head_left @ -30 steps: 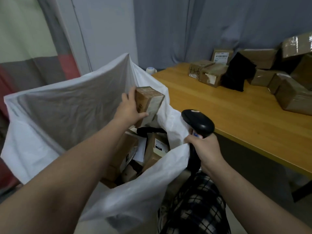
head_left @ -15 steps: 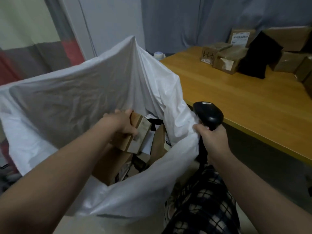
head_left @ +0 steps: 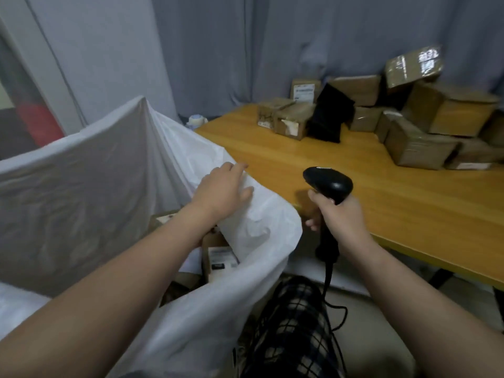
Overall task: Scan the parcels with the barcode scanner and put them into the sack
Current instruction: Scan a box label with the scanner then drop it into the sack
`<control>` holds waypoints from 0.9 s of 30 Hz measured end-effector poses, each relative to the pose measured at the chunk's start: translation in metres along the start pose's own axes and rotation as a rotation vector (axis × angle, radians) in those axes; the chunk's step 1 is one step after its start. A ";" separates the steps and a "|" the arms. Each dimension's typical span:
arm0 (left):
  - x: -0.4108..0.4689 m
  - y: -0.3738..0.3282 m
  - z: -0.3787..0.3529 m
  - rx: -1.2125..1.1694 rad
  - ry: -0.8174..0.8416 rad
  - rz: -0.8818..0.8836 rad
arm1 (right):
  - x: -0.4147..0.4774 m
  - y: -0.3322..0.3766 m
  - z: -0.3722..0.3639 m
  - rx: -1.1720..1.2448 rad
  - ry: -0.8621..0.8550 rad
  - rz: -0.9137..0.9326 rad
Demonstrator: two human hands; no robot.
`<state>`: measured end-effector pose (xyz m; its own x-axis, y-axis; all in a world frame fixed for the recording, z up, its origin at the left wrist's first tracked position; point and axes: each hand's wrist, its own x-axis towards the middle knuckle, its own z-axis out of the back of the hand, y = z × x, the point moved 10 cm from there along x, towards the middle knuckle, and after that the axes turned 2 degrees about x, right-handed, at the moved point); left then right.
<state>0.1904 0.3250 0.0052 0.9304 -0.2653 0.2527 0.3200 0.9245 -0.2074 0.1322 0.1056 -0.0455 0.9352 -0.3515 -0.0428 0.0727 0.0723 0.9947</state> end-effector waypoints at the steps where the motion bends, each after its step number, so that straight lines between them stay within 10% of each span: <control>1: 0.009 -0.023 0.000 -0.018 -0.008 -0.052 | 0.003 0.007 0.016 0.010 -0.015 0.003; 11: 0.082 -0.201 -0.042 -0.123 0.075 -0.316 | 0.035 0.015 0.208 0.298 -0.291 -0.061; 27: 0.246 -0.359 -0.088 -0.607 0.170 -0.230 | 0.169 0.079 0.335 0.322 -0.357 0.011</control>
<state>0.3205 -0.0960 0.0584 0.8259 -0.5224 0.2120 0.5107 0.5342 -0.6737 0.1798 -0.2611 0.0573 0.7536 -0.6552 -0.0537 -0.1005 -0.1955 0.9755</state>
